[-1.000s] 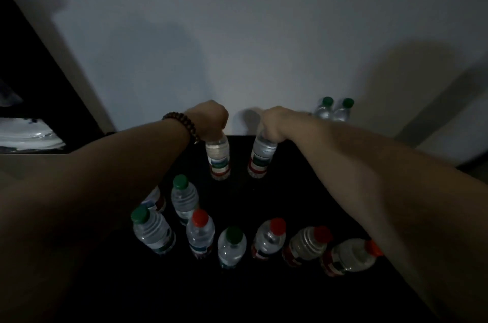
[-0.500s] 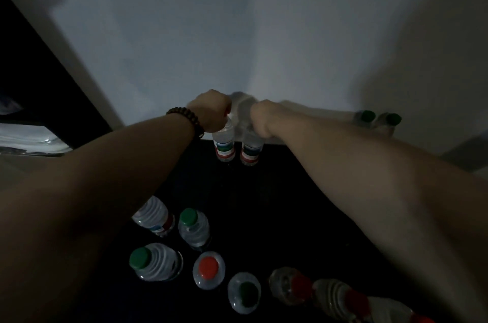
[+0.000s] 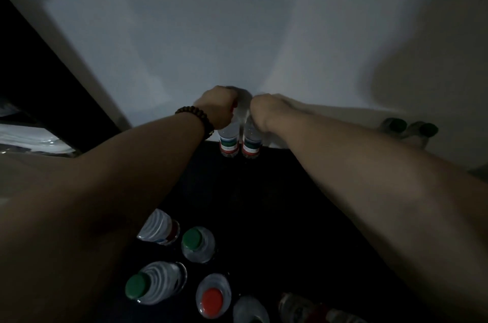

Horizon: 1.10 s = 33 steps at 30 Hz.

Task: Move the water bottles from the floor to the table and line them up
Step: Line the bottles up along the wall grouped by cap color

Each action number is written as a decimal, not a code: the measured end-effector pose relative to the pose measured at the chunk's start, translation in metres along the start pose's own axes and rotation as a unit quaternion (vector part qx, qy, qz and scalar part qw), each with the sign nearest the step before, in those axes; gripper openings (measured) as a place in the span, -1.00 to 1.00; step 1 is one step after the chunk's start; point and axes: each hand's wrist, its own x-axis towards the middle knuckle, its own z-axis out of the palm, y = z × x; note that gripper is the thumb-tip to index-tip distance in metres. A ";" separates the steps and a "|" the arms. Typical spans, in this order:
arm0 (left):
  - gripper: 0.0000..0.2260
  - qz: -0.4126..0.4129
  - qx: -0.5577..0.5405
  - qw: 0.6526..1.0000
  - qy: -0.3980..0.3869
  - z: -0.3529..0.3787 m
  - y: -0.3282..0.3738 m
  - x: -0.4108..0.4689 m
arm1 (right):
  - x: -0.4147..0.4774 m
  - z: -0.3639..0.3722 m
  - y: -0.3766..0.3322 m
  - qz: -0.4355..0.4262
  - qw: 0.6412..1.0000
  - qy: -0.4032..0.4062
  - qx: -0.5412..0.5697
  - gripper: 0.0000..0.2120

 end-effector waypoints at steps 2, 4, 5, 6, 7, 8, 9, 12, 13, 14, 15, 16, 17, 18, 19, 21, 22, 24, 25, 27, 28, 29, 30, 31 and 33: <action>-0.75 -0.004 -0.007 1.000 0.003 0.003 0.000 0.004 | 0.002 0.006 -0.002 0.002 1.000 -0.004 -0.006 -0.68; -0.73 -0.003 -0.011 1.000 0.006 0.005 0.000 0.007 | 0.005 0.009 -0.005 0.005 1.000 -0.005 -0.009 -0.65; -0.73 -0.002 -0.011 1.000 0.007 0.006 0.001 0.008 | 0.007 0.009 -0.006 0.006 1.000 -0.004 -0.009 -0.64; -0.72 -0.003 -0.011 1.000 0.006 0.006 0.002 0.009 | 0.008 0.009 -0.007 0.007 1.000 -0.006 -0.007 -0.63; -0.72 -0.007 -0.010 1.000 0.004 0.005 0.003 0.009 | 0.008 0.008 -0.008 0.007 1.000 -0.009 -0.006 -0.63; -0.72 -0.011 -0.007 1.000 0.002 0.005 0.003 0.009 | 0.008 0.008 -0.009 0.008 1.000 -0.014 -0.004 -0.62; -0.72 -0.013 -0.005 1.000 0.000 0.005 0.003 0.009 | 0.008 0.008 -0.009 0.011 1.000 -0.019 -0.002 -0.61; -0.72 -0.020 -0.008 1.000 0.003 0.006 0.006 0.007 | 0.008 0.007 -0.010 0.026 0.999 -0.020 0.016 -0.60; -0.70 -0.024 -0.010 1.000 0.006 0.006 0.007 0.006 | 0.007 0.006 -0.010 0.034 0.999 -0.018 0.025 -0.60; -0.67 -0.031 -0.015 0.999 0.009 0.006 0.009 0.004 | 0.005 0.006 -0.009 0.045 0.998 -0.013 0.037 -0.57; -0.62 -0.037 -0.021 0.999 0.012 0.005 0.010 0.003 | 0.002 0.005 -0.009 0.058 0.997 -0.002 0.052 -0.51; -0.58 -0.044 -0.027 0.999 0.014 0.004 0.012 0.001 | -0.001 0.005 -0.009 0.071 0.995 0.010 0.066 -0.43; -0.55 -0.047 -0.029 0.998 0.015 0.003 0.012 -0.002 | -0.006 0.004 -0.008 0.082 0.993 0.021 0.080 -0.38; -0.52 -0.050 -0.025 0.998 0.015 0.002 0.013 -0.005 | -0.011 0.004 -0.008 0.091 0.991 0.029 0.094 -0.38; -0.51 -0.052 -0.015 0.998 0.017 0.001 0.014 -0.009 | -0.016 0.003 -0.008 0.097 0.989 0.036 0.106 -0.42; -0.47 -0.061 0.013 0.998 0.024 -0.002 0.016 -0.018 | -0.029 0.002 -0.006 0.104 0.986 0.047 0.121 -0.52; -0.47 -0.067 0.026 0.997 0.031 -0.003 0.019 -0.023 | -0.037 0.001 -0.006 0.105 0.986 0.047 0.118 -0.53; -0.51 -0.080 0.037 0.995 0.041 -0.007 0.025 -0.035 | -0.054 -0.002 -0.007 0.095 0.990 0.031 0.104 -0.56; -0.55 -0.087 0.038 0.995 0.038 -0.009 0.027 -0.042 | -0.062 -0.003 -0.009 0.084 0.992 0.015 0.097 -0.61; -0.61 -0.097 0.045 0.994 0.025 -0.013 0.030 -0.057 | -0.077 -0.003 -0.013 0.064 0.994 -0.002 0.084 -0.73; -0.62 -0.094 0.047 0.994 0.012 -0.014 0.031 -0.065 | -0.085 -0.002 -0.015 0.059 0.995 -0.003 0.082 -0.72; -0.62 -0.088 0.045 0.995 -0.003 -0.015 0.033 -0.074 | -0.093 0.000 -0.017 0.056 0.995 -0.004 0.083 -0.69; -0.62 -0.080 0.043 0.996 -0.018 -0.015 0.034 -0.083 | -0.100 0.004 -0.019 0.051 0.995 -0.005 0.083 -0.67; -0.64 -0.076 0.044 0.996 -0.032 -0.014 0.035 -0.093 | -0.107 0.007 -0.022 0.046 0.996 -0.006 0.077 -0.68; -0.69 -0.074 0.050 0.994 -0.065 -0.012 0.038 -0.113 | -0.123 0.013 -0.029 0.043 0.997 -0.014 0.066 -0.69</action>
